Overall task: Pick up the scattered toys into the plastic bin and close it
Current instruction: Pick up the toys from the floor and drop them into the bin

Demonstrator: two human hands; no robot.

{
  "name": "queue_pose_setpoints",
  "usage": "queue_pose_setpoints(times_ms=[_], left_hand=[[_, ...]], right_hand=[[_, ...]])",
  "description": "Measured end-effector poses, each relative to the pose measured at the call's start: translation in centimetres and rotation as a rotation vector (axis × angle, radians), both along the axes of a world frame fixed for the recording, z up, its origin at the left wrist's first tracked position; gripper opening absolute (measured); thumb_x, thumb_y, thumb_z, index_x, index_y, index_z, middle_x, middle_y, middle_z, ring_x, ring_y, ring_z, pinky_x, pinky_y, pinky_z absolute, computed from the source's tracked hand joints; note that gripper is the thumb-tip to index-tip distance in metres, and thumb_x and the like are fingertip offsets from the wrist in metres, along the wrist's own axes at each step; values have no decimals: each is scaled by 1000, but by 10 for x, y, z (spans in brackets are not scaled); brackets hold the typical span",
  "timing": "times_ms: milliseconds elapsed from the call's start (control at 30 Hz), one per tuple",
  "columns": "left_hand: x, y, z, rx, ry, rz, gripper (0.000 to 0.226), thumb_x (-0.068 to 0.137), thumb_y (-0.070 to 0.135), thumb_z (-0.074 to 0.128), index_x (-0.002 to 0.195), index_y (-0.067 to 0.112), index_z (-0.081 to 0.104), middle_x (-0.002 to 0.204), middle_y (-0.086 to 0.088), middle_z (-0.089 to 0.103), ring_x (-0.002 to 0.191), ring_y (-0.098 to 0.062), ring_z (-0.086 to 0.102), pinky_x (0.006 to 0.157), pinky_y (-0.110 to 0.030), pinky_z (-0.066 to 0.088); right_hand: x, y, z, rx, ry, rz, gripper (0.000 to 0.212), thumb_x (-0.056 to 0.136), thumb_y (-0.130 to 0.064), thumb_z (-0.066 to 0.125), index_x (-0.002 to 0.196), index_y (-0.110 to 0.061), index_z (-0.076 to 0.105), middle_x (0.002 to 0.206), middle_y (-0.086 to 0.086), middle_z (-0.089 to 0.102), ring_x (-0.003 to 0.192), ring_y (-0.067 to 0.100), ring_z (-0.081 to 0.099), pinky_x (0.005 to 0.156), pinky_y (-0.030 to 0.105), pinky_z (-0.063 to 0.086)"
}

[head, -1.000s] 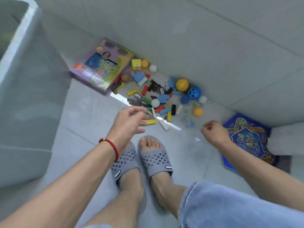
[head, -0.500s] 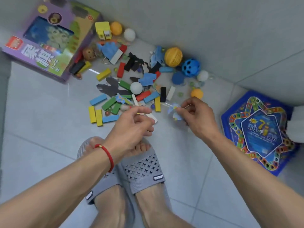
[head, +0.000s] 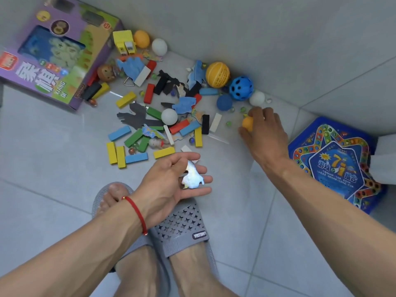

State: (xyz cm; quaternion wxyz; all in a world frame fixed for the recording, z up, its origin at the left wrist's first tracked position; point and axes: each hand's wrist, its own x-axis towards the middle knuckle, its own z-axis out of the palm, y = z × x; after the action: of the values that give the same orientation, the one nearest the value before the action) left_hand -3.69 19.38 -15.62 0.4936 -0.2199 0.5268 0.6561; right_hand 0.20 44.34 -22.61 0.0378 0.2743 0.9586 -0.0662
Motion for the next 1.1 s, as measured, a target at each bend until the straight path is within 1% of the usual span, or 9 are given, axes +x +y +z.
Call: queue_pose_setpoints(times_ms=[133, 233, 400, 500, 600, 700, 833, 967, 1100], left_hand=[[-4, 0, -1, -4, 9, 4, 27, 105, 18, 48, 116, 1, 66, 91, -22, 61, 87, -39, 71, 71, -47, 61], [-7, 5, -1, 31, -4, 12, 32, 95, 27, 63, 117, 4, 68, 102, -21, 62, 95, -37, 71, 79, -50, 60], [-9, 10, 2, 156, -72, 75, 29, 95, 22, 64, 116, 3, 69, 104, -20, 65, 102, -33, 68, 78, -42, 60], [-14, 4, 2, 80, -35, 106, 17, 93, 15, 66, 104, 2, 70, 97, -18, 66, 94, -33, 73, 61, -31, 59], [-18, -3, 4, 91, -62, 149, 19, 93, 10, 63, 111, 5, 68, 94, -18, 67, 91, -34, 73, 56, -29, 58], [-20, -7, 4, 106, -90, 177, 30, 93, 2, 60, 121, 9, 65, 95, -18, 70, 92, -35, 74, 55, -29, 59], [-22, -11, 3, 126, -124, 238, 34, 92, -7, 53, 123, 3, 63, 95, -21, 71, 94, -39, 73, 62, -31, 61], [-18, -18, 7, 179, -188, 323, 38, 90, -12, 42, 123, -3, 61, 106, -26, 68, 101, -45, 70, 75, -46, 62], [-7, -43, 30, 215, -234, 424, 47, 82, -7, 41, 125, -5, 60, 120, -30, 66, 108, -48, 67, 86, -58, 56]], right_hand=[[11, -15, 5, -129, 188, -63, 36, 91, -36, 65, 116, -11, 57, 108, 12, 57, 93, 32, 58, 72, 38, 47], [19, -59, 40, -449, 357, 77, 31, 89, -44, 68, 107, -18, 64, 96, -3, 63, 80, 14, 57, 70, 21, 44], [10, -91, 69, -686, 311, 373, 36, 95, -48, 58, 107, -17, 73, 104, -6, 66, 95, 9, 59, 80, 20, 45], [-25, -41, 55, -418, 448, 170, 24, 95, -29, 58, 108, -15, 72, 105, -2, 66, 95, 19, 61, 81, 30, 48], [-65, 21, 39, -13, 193, 189, 44, 84, -12, 63, 128, -13, 60, 126, 14, 56, 115, 37, 50, 90, 48, 47], [-81, 40, 25, 186, -47, 300, 53, 79, -17, 73, 128, -13, 54, 124, 16, 56, 117, 41, 48, 87, 51, 42], [-84, 37, 27, 279, -22, 292, 53, 76, -23, 77, 122, -8, 53, 117, 19, 59, 107, 41, 54, 84, 50, 43], [-51, 31, 50, -100, 405, 3, 57, 76, -29, 76, 123, -9, 49, 121, 10, 57, 109, 28, 56, 86, 41, 49], [1, -9, 73, -782, 788, -666, 61, 76, -36, 66, 129, -20, 42, 123, 8, 58, 94, 20, 65, 70, 28, 58]])
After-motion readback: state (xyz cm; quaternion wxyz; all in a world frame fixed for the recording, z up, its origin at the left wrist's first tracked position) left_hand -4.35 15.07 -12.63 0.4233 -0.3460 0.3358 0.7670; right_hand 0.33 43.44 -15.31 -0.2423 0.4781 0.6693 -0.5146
